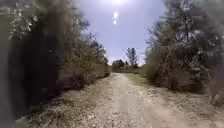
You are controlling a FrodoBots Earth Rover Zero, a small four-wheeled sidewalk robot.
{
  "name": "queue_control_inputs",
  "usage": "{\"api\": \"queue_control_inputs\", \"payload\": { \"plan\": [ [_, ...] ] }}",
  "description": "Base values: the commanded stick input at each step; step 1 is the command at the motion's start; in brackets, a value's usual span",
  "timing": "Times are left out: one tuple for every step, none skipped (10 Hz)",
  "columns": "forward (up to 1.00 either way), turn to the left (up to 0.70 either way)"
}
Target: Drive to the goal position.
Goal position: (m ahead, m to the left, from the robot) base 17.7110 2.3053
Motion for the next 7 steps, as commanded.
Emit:
{"api": "queue_control_inputs", "payload": {
  "plan": [
    [0.70, 0.00],
    [0.70, 0.00],
    [0.70, 0.00],
    [0.70, 0.00],
    [0.70, -0.07],
    [0.70, -0.35],
    [0.70, -0.35]
  ]
}}
